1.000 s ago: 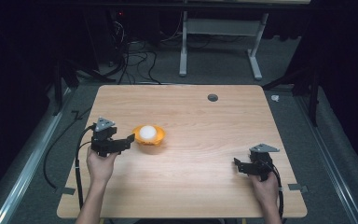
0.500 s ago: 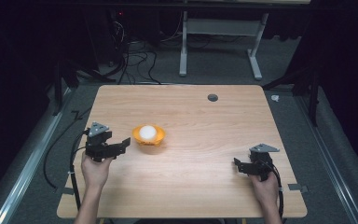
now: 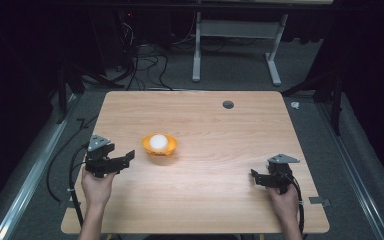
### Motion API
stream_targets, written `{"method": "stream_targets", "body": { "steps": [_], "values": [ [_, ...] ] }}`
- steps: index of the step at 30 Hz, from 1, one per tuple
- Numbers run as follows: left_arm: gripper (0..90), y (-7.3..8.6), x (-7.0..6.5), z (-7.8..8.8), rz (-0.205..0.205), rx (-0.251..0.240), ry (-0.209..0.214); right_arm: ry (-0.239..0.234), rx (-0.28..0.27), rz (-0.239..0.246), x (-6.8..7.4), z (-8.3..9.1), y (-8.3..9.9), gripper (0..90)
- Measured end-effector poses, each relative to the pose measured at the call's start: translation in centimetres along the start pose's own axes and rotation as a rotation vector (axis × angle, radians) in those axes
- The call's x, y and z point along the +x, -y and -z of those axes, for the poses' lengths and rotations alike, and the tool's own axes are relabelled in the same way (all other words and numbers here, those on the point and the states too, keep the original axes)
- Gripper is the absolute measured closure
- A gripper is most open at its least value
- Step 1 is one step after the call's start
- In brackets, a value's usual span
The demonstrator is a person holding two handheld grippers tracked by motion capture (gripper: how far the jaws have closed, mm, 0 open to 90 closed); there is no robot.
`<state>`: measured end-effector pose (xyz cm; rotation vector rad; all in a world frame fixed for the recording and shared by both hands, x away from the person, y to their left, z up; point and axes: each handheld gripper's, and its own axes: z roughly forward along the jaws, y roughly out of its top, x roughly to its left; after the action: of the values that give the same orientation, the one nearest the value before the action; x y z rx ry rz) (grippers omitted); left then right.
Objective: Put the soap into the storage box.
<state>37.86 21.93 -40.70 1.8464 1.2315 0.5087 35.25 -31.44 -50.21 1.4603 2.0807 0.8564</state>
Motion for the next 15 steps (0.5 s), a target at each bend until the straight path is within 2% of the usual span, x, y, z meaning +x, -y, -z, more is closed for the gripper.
{"method": "stream_targets", "body": {
  "steps": [5,15],
  "values": [
    [19.3,0.4,0.2,0.4,0.014,-0.005,-0.014,0.0,0.0,0.0,0.0,0.0,0.0,20.4],
    [19.2,1.7,0.7,1.0,0.035,-0.006,-0.011,0.0,0.0,0.0,0.0,0.0,0.0,20.4]
  ]
}}
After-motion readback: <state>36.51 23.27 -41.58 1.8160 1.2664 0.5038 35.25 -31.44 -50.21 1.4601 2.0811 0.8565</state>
